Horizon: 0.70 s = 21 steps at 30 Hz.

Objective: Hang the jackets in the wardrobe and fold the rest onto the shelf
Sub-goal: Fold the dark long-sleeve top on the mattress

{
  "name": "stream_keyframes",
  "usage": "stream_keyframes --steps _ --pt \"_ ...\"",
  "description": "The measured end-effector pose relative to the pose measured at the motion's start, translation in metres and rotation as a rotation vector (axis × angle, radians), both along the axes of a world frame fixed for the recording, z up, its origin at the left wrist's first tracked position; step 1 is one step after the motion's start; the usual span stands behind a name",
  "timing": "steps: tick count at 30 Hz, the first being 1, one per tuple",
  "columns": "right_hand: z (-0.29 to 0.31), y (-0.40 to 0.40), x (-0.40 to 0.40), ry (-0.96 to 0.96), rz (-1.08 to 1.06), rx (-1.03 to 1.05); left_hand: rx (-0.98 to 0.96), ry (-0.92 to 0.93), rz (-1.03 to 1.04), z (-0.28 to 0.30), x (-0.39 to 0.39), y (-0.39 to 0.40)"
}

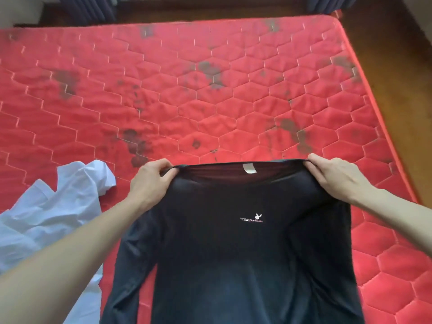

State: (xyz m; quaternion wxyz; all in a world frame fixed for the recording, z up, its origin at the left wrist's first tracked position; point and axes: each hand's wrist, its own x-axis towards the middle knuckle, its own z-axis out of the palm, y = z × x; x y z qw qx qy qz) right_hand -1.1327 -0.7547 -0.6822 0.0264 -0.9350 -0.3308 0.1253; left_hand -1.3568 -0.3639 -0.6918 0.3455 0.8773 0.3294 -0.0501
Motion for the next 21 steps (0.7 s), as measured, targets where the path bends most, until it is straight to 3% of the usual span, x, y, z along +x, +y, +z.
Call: stream_keyframes --steps 6,14,21 --pt "-0.061 0.041 0.057 0.004 -0.040 -0.036 0.132 0.014 0.047 -0.071 0.062 0.028" --pt "-0.119 0.102 0.129 -0.082 -0.024 -0.046 0.302 0.059 0.061 -0.123 0.123 0.066" --pt "-0.151 0.139 0.160 -0.055 -0.076 -0.054 0.309 0.003 0.135 -0.152 0.164 0.086"
